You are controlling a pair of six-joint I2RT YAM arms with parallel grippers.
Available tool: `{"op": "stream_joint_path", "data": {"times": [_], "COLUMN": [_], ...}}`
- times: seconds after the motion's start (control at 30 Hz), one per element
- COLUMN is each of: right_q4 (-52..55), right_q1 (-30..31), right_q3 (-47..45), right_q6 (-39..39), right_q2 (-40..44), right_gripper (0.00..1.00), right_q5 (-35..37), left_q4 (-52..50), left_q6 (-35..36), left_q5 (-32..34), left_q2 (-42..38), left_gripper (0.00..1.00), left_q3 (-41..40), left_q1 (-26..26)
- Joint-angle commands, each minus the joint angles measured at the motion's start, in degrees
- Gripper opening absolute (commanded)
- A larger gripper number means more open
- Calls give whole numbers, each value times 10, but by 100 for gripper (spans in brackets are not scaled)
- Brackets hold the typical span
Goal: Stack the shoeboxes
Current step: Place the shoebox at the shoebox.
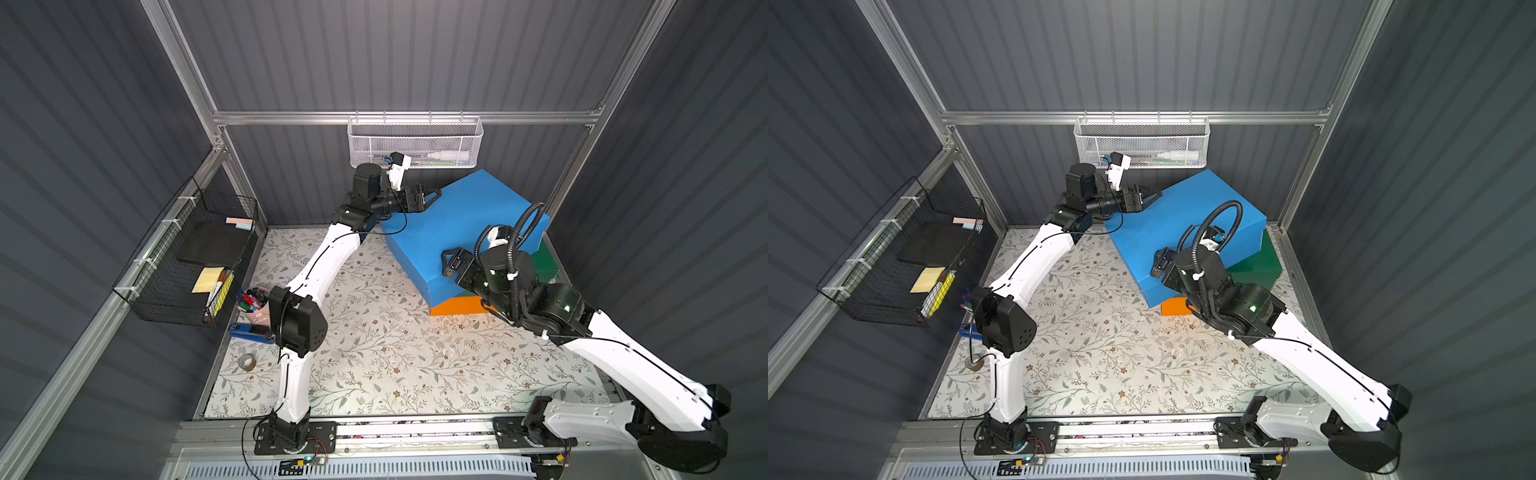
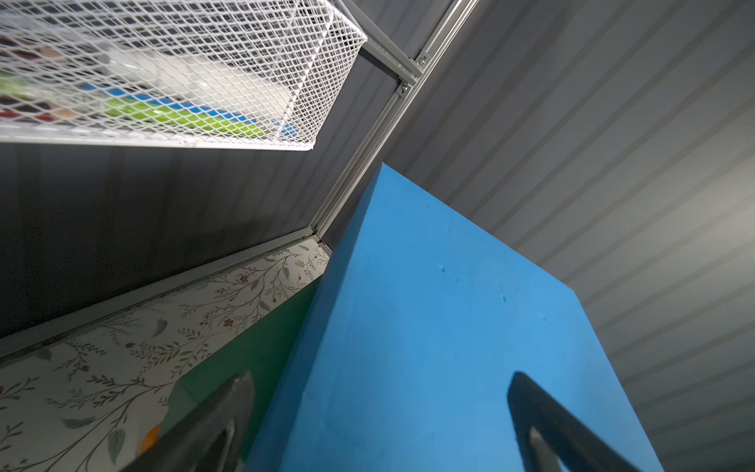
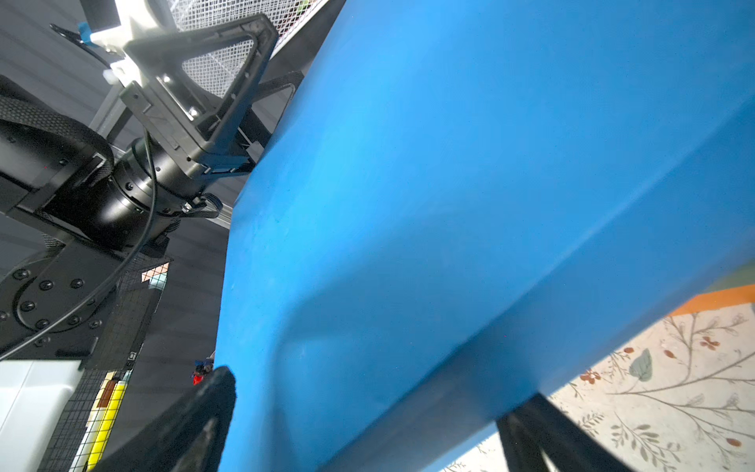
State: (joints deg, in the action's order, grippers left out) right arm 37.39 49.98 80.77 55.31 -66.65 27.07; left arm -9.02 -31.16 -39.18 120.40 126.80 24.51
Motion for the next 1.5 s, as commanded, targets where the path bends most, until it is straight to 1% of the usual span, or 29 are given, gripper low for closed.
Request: {"op": "stream_joint_path", "data": {"times": [0.0, 0.17, 0.33, 0.5, 0.7, 0.8, 0.93, 1.07, 1.13, 1.2, 1.33, 1.4, 1.47], "right_q4": [-41, -36, -40, -34, -20, -21, -11, 9, 29, 49, 68, 82, 102], "right_q1": [-8, -18, -29, -35, -37, -38, -40, -40, -41, -40, -42, -42, -41], "right_q3": [-16, -39, -53, -62, -75, -78, -72, -68, -63, -60, -62, -55, -44], "right_q6": [12, 24, 35, 42, 55, 55, 51, 43, 40, 39, 32, 29, 24], "right_q2": [17, 39, 44, 53, 68, 70, 70, 84, 91, 100, 112, 110, 110], "right_gripper": [99, 99, 99, 99, 99, 99, 99, 99, 99, 99, 99, 99, 99], "right_q5": [-2, 11, 13, 16, 35, 41, 38, 46, 52, 56, 56, 56, 54], "left_q4": [-17, -42, -43, -71, -127, -138, -146, -166, -168, -170, -140, -124, -120], "left_q6": [-26, -25, -24, 14, 74, 98, 115, 130, 131, 124, 89, 72, 64], "left_q5": [-16, -6, 13, 66, 191, 237, 304, 332, 323, 329, 286, 260, 251], "left_q2": [21, 66, 68, 38, -24, -78, -159, -241, -285, -330, -403, -419, -422], "left_gripper": [100, 100, 100, 100, 100, 99, 100, 100, 100, 99, 100, 99, 98], "left_q3": [41, 123, 154, 155, 133, 88, 5, -98, -161, -230, -358, -398, -420], "left_q1": [21, 21, 21, 20, 15, 3, -15, -25, -25, -25, -25, -21, -12]}}
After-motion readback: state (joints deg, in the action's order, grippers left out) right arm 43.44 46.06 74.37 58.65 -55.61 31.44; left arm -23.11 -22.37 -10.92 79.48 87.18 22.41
